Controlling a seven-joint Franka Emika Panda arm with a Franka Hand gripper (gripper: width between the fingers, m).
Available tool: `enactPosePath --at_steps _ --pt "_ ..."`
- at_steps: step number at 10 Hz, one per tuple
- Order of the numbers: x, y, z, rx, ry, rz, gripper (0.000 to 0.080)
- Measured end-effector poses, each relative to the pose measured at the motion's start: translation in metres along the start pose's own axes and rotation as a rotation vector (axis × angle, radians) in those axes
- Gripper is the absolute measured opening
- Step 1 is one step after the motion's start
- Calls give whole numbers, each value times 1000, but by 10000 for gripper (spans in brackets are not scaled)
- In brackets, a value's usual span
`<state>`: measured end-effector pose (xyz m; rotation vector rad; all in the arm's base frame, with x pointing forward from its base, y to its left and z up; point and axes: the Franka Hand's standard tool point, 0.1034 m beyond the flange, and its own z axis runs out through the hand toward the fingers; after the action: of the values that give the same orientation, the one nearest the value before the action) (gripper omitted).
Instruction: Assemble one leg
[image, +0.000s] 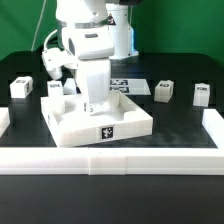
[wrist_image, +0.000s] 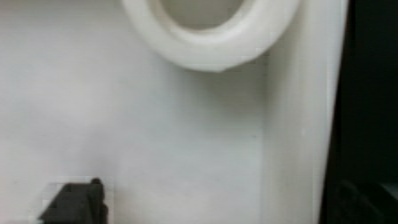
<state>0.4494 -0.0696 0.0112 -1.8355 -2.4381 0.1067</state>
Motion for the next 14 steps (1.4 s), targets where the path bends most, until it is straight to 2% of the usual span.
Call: enactPosePath --at_steps 3,5,6,8,9,10,14 --pt "-2 2 2 2 2 12 650" --pt "-2 1 2 4 2 13 369" --pt "-2 1 2 4 3 13 369" --pt "-2 1 2 5 3 13 95" --pt "-2 3 1 -6 -1 12 95" --pt "-2 3 1 -8 -1 12 65" --pt "-1 4 0 -11 -2 24 65"
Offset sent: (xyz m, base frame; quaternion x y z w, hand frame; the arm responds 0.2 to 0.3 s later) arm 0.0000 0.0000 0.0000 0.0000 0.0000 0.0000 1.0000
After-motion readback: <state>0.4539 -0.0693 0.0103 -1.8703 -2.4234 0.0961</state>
